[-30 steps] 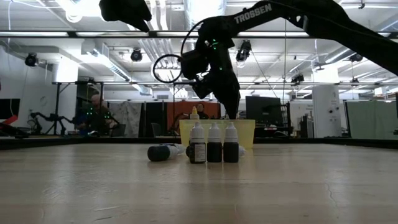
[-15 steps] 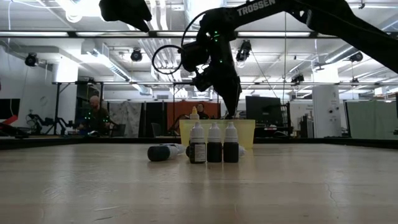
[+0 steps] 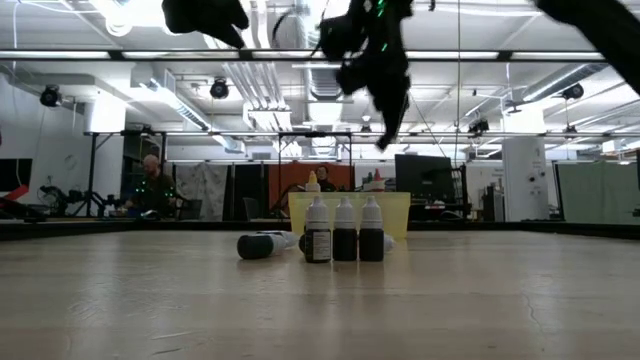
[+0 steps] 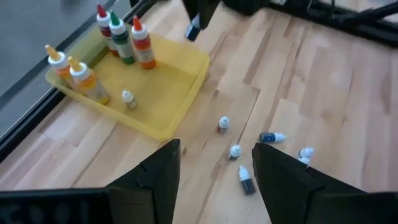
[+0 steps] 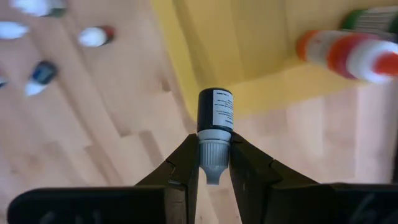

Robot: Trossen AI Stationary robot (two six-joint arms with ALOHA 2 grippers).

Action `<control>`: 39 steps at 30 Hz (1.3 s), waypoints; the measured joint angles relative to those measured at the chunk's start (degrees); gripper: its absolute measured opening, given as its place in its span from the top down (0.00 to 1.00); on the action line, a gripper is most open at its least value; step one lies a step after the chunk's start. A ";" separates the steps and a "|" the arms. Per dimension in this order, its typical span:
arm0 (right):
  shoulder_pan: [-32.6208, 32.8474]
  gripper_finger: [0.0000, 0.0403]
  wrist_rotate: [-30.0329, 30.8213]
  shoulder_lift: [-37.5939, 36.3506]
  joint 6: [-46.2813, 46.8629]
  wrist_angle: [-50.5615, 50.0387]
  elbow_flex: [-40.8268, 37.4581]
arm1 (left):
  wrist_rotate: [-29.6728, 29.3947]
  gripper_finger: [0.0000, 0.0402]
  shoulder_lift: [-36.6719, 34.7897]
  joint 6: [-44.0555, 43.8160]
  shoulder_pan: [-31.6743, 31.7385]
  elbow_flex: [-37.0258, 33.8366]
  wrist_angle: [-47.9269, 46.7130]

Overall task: Pick & Place food coloring
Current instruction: Put the top small black food coloring bottle into the yellow bin

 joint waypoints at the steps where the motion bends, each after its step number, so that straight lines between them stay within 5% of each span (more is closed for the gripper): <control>1: 0.14 0.84 -0.24 -2.38 -0.10 0.00 -0.66 | 0.00 0.57 0.00 0.00 0.00 -0.02 0.97; 11: 0.58 0.84 -4.74 -22.02 2.48 1.08 -2.10 | 0.23 0.57 1.11 9.42 0.71 -0.02 22.41; 17: 1.10 0.84 -8.30 -27.78 5.55 2.54 -2.08 | 5.27 0.57 2.16 9.69 3.92 0.02 29.26; 25: 2.57 0.84 -8.57 -28.89 5.93 2.54 -2.08 | 9.07 0.46 6.02 9.18 6.35 6.36 25.82; 39: 2.94 0.84 -9.80 -28.27 3.34 2.58 -2.08 | 10.44 0.36 26.19 18.78 7.51 36.63 -0.20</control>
